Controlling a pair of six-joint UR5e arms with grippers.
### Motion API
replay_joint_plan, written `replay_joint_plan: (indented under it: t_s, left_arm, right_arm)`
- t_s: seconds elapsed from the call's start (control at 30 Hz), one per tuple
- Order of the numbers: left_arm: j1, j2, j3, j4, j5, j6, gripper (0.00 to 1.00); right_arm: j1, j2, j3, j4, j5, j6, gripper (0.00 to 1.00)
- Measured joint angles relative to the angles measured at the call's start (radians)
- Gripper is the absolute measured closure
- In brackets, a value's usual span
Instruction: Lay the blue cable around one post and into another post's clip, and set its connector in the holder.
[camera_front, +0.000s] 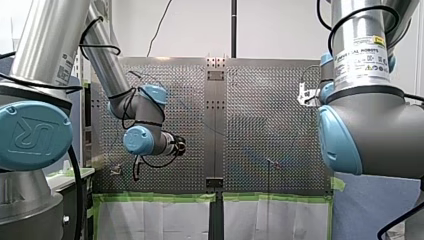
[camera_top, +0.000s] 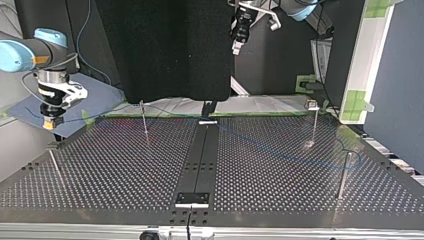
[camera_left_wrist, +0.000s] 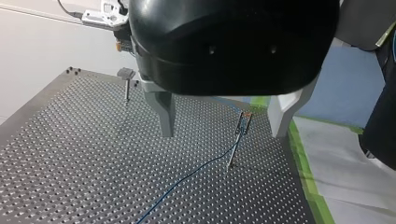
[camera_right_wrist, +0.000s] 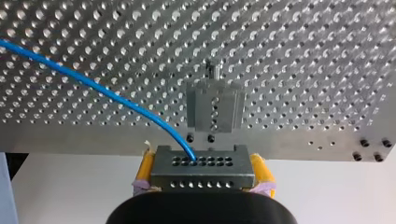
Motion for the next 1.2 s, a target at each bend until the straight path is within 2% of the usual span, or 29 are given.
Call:
replay_joint_plan:
  t_s: [0.13,0.37,0.57,0.73,0.97,1.2]
  left_arm:
    - [0.0,0.0,0.004,-0.006,0.0,0.0,0.0]
    - [0.001,0.0,0.013,-0.029,0.0,0.001,0.0]
    - [0.001,0.0,0.017,-0.051,0.0,0.007,0.0]
    - [0.001,0.0,0.031,-0.075,-0.006,0.01,0.0]
    - [0.004,0.0,0.044,-0.108,-0.029,0.031,0.0]
    - [0.009,0.0,0.045,-0.112,-0.032,0.036,0.0]
  right_arm:
    - [-0.011,0.005,-0.019,0.018,-0.03,-0.005,1.0]
    - [-0.026,0.028,-0.062,0.053,-0.101,-0.021,1.0]
    - [-0.032,0.08,-0.103,0.08,-0.155,-0.051,1.0]
    - [-0.038,0.099,-0.128,0.082,-0.193,-0.053,1.0]
    - [-0.051,0.103,-0.171,0.11,-0.244,-0.056,1.0]
    - [-0.071,0.103,-0.181,0.114,-0.284,-0.054,1.0]
